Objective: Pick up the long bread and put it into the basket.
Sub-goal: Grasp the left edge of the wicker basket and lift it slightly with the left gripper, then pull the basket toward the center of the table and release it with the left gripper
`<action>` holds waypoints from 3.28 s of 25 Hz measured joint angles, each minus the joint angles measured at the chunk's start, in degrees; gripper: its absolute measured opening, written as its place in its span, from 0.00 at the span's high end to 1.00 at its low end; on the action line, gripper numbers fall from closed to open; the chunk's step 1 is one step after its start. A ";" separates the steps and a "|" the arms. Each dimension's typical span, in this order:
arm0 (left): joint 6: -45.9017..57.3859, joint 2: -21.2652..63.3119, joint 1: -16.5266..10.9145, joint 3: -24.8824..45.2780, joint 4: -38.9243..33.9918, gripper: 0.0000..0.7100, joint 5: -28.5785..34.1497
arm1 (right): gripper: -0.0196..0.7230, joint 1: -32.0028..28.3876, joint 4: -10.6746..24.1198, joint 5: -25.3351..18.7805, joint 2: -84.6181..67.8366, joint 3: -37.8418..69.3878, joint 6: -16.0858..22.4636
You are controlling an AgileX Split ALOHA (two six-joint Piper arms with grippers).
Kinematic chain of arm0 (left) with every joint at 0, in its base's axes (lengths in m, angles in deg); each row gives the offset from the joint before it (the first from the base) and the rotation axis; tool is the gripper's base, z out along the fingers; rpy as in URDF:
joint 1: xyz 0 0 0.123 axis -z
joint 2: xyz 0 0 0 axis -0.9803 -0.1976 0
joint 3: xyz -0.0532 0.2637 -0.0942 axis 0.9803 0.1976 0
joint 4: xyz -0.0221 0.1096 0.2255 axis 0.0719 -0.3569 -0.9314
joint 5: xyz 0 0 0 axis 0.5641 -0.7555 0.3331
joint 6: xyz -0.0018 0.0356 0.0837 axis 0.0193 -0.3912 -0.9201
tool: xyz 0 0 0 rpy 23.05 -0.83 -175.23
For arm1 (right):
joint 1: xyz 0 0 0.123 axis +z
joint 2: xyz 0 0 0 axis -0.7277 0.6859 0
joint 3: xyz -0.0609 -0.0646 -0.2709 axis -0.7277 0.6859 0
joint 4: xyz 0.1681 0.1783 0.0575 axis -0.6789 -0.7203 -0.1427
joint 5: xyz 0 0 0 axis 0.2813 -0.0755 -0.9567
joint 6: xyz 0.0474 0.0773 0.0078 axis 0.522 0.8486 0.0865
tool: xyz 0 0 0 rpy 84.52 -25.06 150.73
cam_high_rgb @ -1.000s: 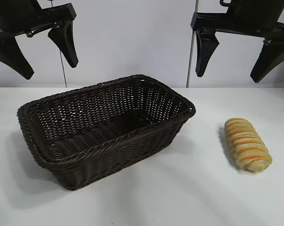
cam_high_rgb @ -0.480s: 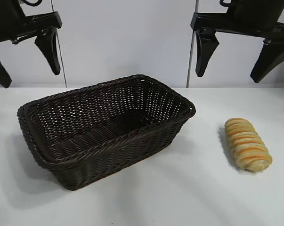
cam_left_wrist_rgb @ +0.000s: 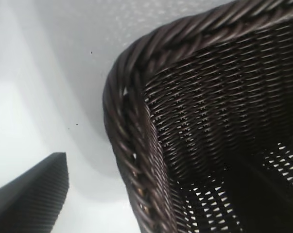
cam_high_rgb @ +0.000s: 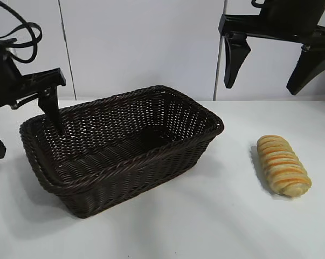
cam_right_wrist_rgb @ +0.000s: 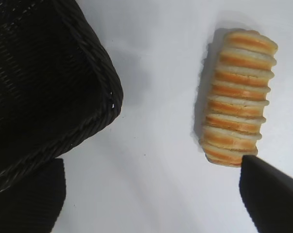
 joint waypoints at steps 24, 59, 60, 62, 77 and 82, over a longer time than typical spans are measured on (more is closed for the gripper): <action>-2.50 -4.32 0.06 0.02 3.63 0.85 -2.45 | 0.04 0.00 -0.89 0.00 0.00 0.00 0.00; -23.69 -9.70 -2.95 -18.05 6.67 0.86 14.56 | 0.04 0.00 -1.11 0.00 0.00 0.00 0.00; -24.19 -10.47 -2.50 -18.05 6.49 0.86 14.49 | 0.04 0.00 -1.11 0.00 0.00 0.00 0.00; -24.89 -12.05 -1.71 -18.55 6.38 0.86 14.44 | 0.04 0.00 -1.11 0.00 0.00 0.00 0.00; -25.26 -14.93 -0.62 -18.77 7.77 0.86 10.42 | 0.04 0.00 -1.11 -0.12 0.00 0.00 0.00; -25.04 -14.93 -0.62 -18.83 8.28 0.80 10.31 | 0.04 0.00 -1.11 -0.12 0.00 0.00 0.00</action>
